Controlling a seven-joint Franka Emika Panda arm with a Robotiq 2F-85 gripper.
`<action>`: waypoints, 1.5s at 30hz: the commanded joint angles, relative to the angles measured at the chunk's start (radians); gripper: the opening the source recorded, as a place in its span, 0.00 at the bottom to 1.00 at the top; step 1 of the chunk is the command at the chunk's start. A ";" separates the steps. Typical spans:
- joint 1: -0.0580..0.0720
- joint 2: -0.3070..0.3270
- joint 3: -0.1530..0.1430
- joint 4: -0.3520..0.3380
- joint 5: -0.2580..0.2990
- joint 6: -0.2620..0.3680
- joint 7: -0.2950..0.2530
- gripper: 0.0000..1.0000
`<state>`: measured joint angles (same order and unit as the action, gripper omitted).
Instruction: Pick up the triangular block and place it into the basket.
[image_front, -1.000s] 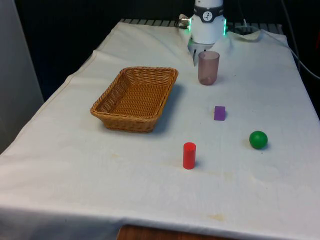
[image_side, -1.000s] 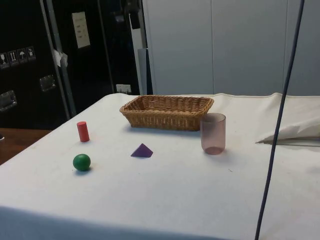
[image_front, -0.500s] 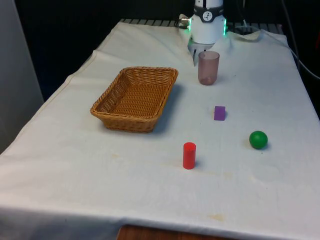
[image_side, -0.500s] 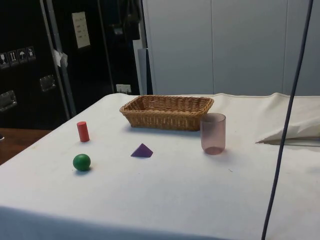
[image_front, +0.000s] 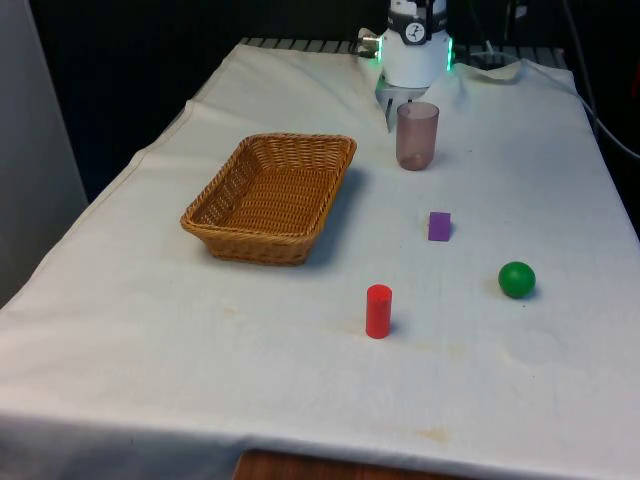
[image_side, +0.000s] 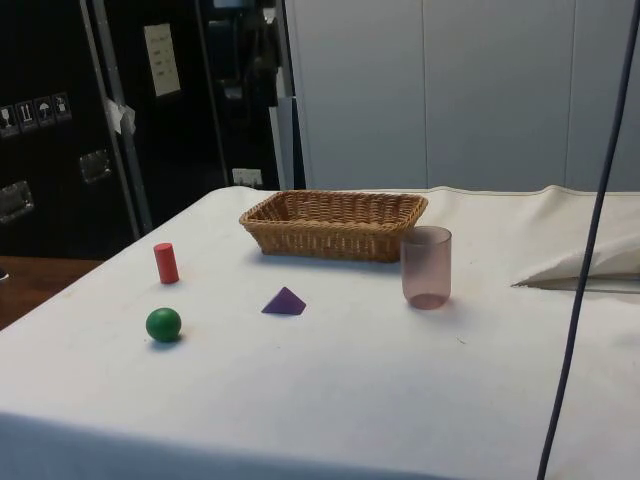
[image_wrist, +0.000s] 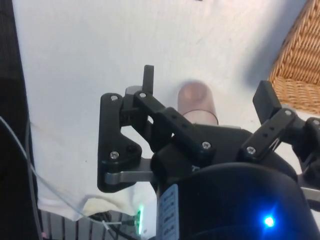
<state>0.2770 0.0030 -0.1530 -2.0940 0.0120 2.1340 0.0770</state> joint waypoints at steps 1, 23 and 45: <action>0.000 0.001 0.001 -0.006 -0.001 0.011 0.001 1.00; 0.000 0.107 0.003 -0.104 -0.010 0.245 0.029 1.00; -0.001 0.227 -0.001 -0.144 -0.015 0.414 0.087 1.00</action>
<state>0.2750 0.2280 -0.1520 -2.2330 0.0000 2.5330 0.1570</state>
